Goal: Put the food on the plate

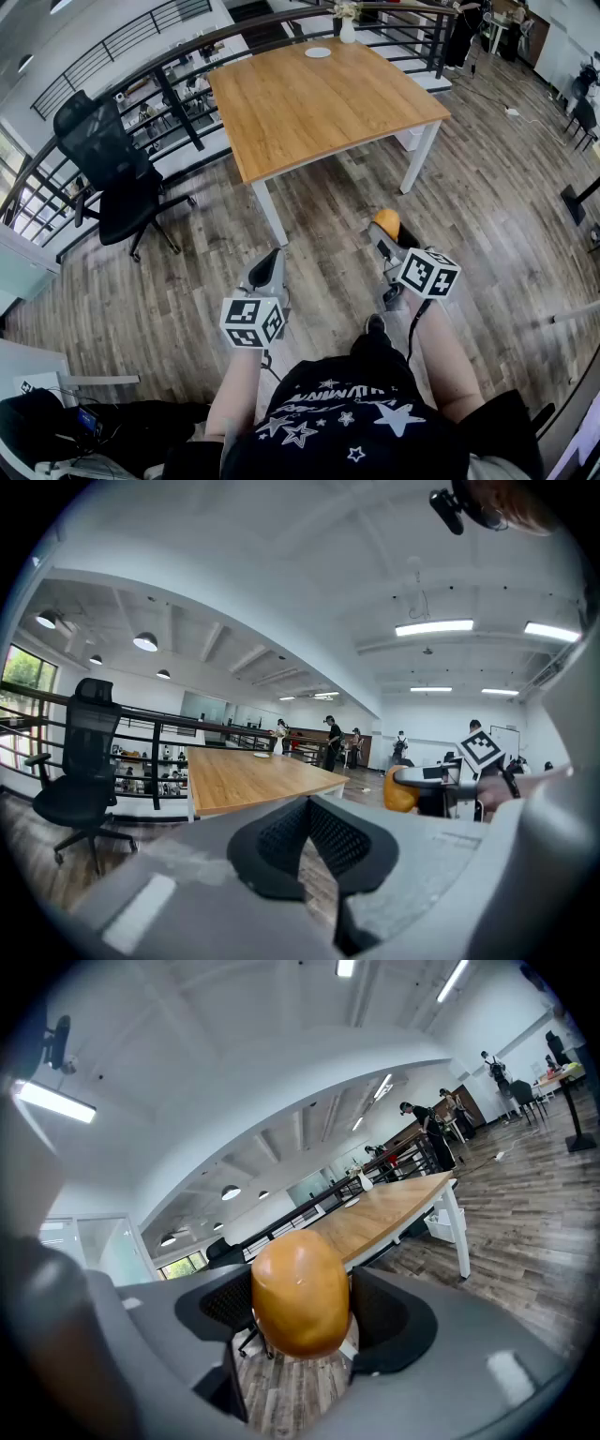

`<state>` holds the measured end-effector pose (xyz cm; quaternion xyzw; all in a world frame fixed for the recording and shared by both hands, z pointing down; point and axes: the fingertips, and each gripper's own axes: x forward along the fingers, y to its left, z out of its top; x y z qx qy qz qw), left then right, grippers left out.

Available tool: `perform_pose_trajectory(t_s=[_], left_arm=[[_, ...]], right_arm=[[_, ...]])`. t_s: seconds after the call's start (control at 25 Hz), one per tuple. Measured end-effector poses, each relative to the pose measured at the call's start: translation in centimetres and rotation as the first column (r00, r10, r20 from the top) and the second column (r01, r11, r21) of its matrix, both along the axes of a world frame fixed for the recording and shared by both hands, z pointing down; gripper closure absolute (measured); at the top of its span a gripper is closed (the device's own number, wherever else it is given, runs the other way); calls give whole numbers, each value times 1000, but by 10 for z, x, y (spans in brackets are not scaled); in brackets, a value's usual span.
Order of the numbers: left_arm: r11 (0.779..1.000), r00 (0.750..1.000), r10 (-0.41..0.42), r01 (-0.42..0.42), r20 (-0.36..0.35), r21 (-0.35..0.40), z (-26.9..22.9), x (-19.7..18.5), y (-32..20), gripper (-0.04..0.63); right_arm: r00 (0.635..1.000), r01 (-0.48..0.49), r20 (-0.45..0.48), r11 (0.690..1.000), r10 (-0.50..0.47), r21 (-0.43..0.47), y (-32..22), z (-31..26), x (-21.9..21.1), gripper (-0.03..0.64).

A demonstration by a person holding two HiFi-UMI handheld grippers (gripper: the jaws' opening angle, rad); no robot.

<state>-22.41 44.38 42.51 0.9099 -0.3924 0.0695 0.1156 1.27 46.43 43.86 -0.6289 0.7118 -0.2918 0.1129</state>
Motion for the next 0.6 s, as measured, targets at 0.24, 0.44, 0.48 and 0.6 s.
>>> perform_pose_trajectory(t_s=[0.24, 0.44, 0.48, 0.6], left_arm=[[1000, 1000, -11, 11, -4, 13, -5, -3, 1, 594], [1000, 1000, -16, 16, -7, 6, -3, -7, 0, 594], [1000, 1000, -17, 17, -9, 3, -2, -8, 1, 594], [1000, 1000, -14, 13, -16, -10, 4, -11, 5, 594]], right_arm=[[1000, 18, -13, 1000, -18, 11, -3, -5, -8, 284], [999, 31, -26, 1000, -31, 5, -6, -3, -14, 284], [999, 33, -31, 999, -33, 4, -6, -2, -16, 284], [998, 38, -49, 999, -39, -5, -2, 1, -20, 284]])
